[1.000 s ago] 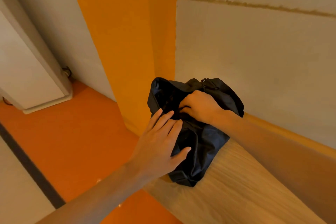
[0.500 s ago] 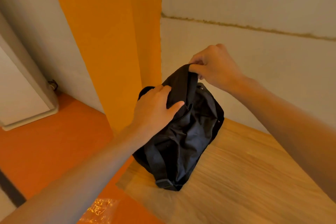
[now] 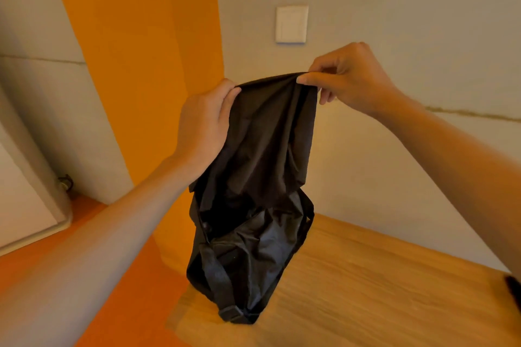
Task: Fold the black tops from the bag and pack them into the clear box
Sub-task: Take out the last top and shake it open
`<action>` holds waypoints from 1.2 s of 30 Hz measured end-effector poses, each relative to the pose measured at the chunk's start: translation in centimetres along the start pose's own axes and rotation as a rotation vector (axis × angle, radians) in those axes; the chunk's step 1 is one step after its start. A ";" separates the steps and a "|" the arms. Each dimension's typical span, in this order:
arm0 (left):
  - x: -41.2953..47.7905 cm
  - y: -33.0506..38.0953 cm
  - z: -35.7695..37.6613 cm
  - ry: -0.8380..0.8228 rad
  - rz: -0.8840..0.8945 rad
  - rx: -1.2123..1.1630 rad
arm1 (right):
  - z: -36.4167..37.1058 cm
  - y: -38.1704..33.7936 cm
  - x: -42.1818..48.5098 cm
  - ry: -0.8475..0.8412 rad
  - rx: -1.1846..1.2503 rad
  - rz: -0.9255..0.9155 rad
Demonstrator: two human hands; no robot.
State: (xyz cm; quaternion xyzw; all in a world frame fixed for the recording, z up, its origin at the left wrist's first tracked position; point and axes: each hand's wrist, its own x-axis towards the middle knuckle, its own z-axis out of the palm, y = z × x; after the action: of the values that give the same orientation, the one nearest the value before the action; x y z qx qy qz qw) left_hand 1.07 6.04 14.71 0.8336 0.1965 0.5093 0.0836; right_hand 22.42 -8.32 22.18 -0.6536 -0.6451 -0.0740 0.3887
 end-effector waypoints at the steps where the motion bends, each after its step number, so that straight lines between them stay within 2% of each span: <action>1: 1.0 1.1 -0.1 -0.012 0.040 0.011 | -1.4 -0.3 0.1 0.045 0.010 0.000; 6: 4.9 5.2 0.4 -0.246 0.089 -0.022 | -8.4 -0.9 -0.4 0.209 -0.036 0.028; 10: 6.4 8.3 1.3 -0.288 0.021 -0.087 | -14.7 0.6 -2.5 0.341 -0.031 0.162; 12: 6.9 10.4 1.8 -0.294 -0.038 -0.205 | -17.3 1.8 -3.9 0.379 -0.041 0.253; 15: 7.7 14.3 2.6 -0.327 -0.249 -0.569 | -20.0 3.7 -6.0 0.388 -0.122 0.376; 17: 8.0 17.4 3.4 -0.397 -0.442 -0.823 | -21.1 4.6 -7.6 0.356 -0.187 0.483; 19: 7.9 19.4 4.6 -0.439 -0.573 -1.020 | -20.4 4.3 -8.8 0.205 -0.288 0.564; 22: 6.8 22.6 7.8 -0.491 -0.683 -1.165 | -18.0 2.4 -11.5 0.032 -0.285 0.518; 26: 4.6 25.5 12.9 -0.587 -0.786 -1.202 | -12.8 0.5 -15.7 -0.045 -0.113 0.518; 28: 3.9 26.5 14.6 -0.571 -0.868 -1.166 | -11.2 1.4 -17.9 -0.057 -0.105 0.539; 31: 3.6 27.3 16.1 -0.503 -0.959 -1.169 | -11.6 3.7 -19.7 0.103 -0.161 0.557; 33: 3.6 27.3 16.7 -0.459 -1.009 -1.168 | -13.2 5.0 -20.0 0.150 -0.173 0.541; 36: 3.4 27.4 16.7 -0.489 -0.877 -1.082 | -15.8 5.9 -19.7 0.151 -0.213 0.509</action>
State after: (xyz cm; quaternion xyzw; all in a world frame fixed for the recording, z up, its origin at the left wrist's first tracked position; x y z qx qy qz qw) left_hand 23.84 -16.45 19.00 0.6105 0.2087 0.2543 0.7205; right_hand 31.07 -32.51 18.84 -0.8243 -0.4179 -0.0899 0.3711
